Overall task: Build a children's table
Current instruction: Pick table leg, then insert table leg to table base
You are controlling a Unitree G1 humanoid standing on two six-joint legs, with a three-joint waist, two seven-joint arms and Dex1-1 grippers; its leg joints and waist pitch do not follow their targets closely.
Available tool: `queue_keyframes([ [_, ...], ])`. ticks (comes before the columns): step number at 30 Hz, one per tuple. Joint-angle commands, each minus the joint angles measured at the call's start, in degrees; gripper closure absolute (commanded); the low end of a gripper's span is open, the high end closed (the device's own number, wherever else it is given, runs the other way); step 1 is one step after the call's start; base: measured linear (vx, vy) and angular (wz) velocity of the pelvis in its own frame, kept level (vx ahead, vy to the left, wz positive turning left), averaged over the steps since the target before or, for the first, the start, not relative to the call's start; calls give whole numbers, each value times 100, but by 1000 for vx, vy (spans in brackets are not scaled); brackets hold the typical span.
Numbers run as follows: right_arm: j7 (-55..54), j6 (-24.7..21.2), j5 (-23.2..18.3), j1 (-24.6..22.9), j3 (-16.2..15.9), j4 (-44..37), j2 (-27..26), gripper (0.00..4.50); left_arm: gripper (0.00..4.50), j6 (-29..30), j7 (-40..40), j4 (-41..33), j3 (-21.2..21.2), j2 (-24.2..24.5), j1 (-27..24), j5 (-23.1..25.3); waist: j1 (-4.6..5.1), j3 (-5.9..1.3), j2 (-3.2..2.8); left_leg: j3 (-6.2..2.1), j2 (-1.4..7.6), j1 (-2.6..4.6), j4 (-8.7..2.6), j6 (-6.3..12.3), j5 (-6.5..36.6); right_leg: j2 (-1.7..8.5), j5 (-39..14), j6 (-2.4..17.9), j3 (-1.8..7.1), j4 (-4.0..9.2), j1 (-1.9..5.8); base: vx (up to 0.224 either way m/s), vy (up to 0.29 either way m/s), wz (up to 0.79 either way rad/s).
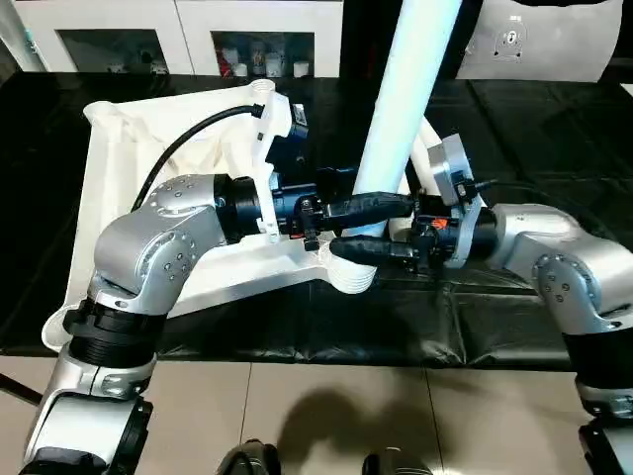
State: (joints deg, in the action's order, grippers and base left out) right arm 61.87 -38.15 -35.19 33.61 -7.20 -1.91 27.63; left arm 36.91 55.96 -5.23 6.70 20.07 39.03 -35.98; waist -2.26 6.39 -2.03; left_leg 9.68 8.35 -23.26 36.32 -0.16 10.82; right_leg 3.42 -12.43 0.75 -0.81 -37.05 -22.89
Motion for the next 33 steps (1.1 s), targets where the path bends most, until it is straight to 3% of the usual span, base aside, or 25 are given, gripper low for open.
queue_keyframes([
  [1,91,16,53,50,-23,-30,3,129,259,-103,31,-1,6,9,61,71,-22,-590,121,-100,376,137,-357,518,11,428,105,1679,189,354,332,0,0,0],
  [3,115,9,60,36,-41,-24,22,142,259,-120,36,33,5,-1,86,77,-32,-597,102,-102,378,144,-354,517,21,428,90,1684,187,353,330,0,0,0],
  [13,164,66,159,5,-128,57,45,236,259,-110,38,54,-17,-52,115,29,-36,-601,114,-102,372,134,-347,520,-17,424,168,1698,185,341,338,0,0,0],
  [23,241,95,231,-26,-201,47,30,256,260,-129,12,61,-36,-49,111,53,-61,-621,107,-101,370,133,-329,569,-100,423,289,1717,183,320,343,0,0,0],
  [25,188,66,238,-41,-200,39,10,256,260,-130,10,61,-36,-49,116,53,-68,-619,108,-100,373,136,-332,552,-65,425,241,1713,183,326,343,0,0,0],
  [26,148,19,218,-44,-187,42,-6,186,260,-129,8,58,-36,-49,116,53,-69,-619,104,-103,376,140,-334,550,-68,423,243,1716,181,323,341,0,0,0],
  [33,-24,5,281,-15,-173,80,-76,142,260,-109,42,52,-19,-31,131,43,-96,-627,75,-104,377,149,-333,499,-39,422,238,1718,180,321,332,0,0,0],
])
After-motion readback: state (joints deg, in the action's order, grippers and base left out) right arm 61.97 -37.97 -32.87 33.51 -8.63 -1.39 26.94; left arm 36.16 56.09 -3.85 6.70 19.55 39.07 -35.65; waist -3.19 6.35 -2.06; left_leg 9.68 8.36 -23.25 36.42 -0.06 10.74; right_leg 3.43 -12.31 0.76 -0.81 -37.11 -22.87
